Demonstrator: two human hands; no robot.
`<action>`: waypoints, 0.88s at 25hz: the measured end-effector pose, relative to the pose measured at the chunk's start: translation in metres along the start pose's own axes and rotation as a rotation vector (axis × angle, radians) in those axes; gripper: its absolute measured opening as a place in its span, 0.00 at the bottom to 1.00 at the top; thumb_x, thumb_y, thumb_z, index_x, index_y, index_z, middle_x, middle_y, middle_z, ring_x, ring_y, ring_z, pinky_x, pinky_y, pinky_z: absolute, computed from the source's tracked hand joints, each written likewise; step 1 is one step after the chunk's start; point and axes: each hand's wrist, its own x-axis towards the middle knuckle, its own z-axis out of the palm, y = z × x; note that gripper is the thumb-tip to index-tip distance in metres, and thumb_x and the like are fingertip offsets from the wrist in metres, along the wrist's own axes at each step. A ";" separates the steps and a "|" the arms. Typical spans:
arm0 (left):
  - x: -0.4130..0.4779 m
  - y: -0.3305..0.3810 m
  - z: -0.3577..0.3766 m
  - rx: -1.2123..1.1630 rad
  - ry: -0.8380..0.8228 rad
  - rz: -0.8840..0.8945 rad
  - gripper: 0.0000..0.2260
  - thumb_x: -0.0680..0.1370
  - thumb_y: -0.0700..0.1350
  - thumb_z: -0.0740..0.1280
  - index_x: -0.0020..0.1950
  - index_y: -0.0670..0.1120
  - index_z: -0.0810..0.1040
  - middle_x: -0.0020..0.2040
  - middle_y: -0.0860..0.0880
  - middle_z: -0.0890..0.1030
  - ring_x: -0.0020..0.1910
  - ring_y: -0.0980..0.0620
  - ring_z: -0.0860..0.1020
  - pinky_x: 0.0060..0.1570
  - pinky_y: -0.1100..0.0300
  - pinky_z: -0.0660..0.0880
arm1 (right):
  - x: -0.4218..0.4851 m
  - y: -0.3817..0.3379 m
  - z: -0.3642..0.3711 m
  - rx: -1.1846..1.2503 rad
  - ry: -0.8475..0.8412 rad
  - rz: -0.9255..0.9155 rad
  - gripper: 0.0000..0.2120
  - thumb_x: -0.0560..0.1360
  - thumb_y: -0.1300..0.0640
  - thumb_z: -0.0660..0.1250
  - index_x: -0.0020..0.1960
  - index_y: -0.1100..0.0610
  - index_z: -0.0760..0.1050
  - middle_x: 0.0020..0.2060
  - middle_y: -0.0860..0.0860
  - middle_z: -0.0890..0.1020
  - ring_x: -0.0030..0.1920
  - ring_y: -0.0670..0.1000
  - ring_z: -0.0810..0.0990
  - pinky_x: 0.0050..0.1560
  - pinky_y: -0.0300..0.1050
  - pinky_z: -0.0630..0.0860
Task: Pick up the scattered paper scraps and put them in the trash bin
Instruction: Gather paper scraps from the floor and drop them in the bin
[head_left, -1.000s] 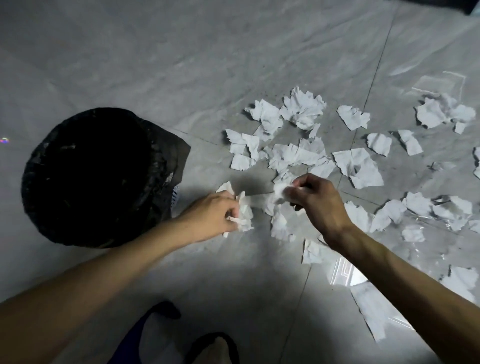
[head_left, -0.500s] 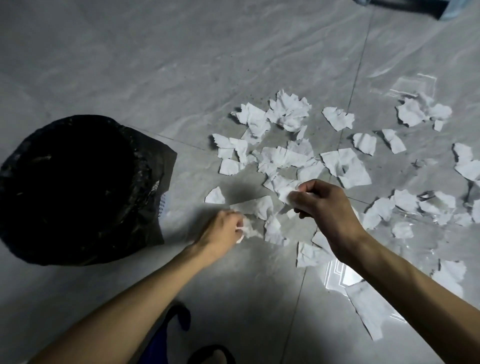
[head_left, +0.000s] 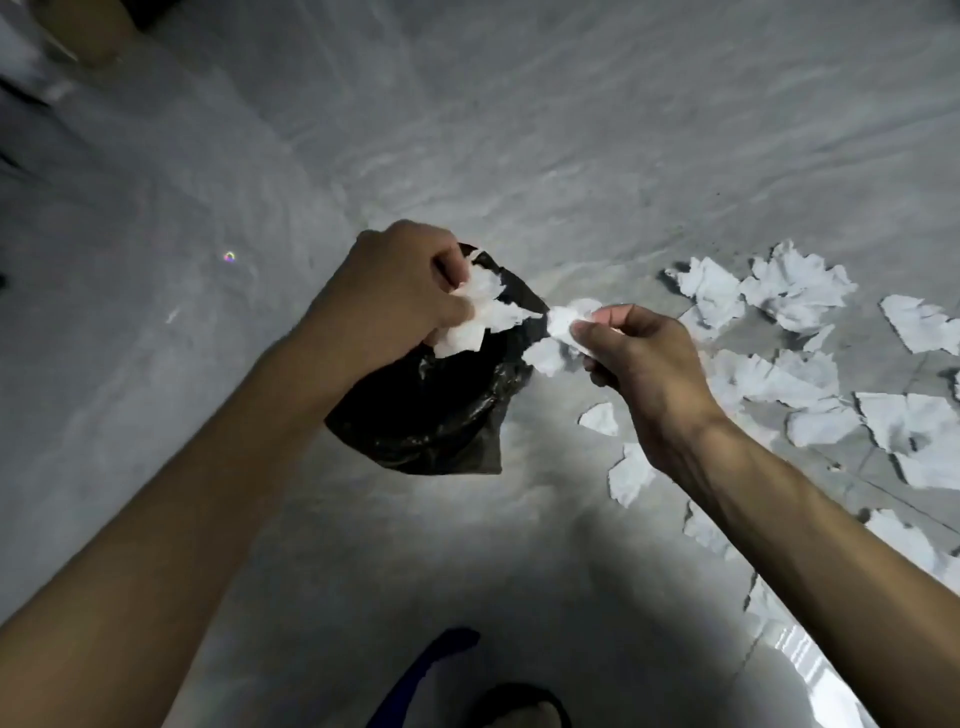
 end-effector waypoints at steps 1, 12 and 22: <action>-0.001 -0.018 -0.003 -0.007 0.031 -0.068 0.07 0.65 0.41 0.74 0.38 0.50 0.79 0.30 0.54 0.79 0.21 0.60 0.77 0.25 0.74 0.70 | 0.002 -0.004 0.012 0.014 -0.025 -0.006 0.04 0.72 0.62 0.71 0.44 0.59 0.76 0.32 0.51 0.78 0.28 0.46 0.74 0.34 0.40 0.73; 0.006 -0.068 0.038 0.014 0.237 -0.195 0.20 0.70 0.41 0.66 0.62 0.50 0.70 0.57 0.49 0.74 0.46 0.53 0.75 0.40 0.70 0.67 | 0.012 0.002 0.020 -0.012 -0.307 0.083 0.15 0.74 0.70 0.64 0.59 0.59 0.77 0.54 0.57 0.82 0.52 0.53 0.83 0.56 0.44 0.80; 0.002 0.021 0.188 0.069 -0.453 0.307 0.18 0.70 0.46 0.70 0.59 0.51 0.71 0.58 0.49 0.77 0.44 0.52 0.74 0.52 0.54 0.75 | -0.017 0.139 -0.169 -1.646 -0.311 0.058 0.32 0.71 0.47 0.71 0.72 0.47 0.64 0.67 0.52 0.70 0.60 0.56 0.78 0.53 0.49 0.76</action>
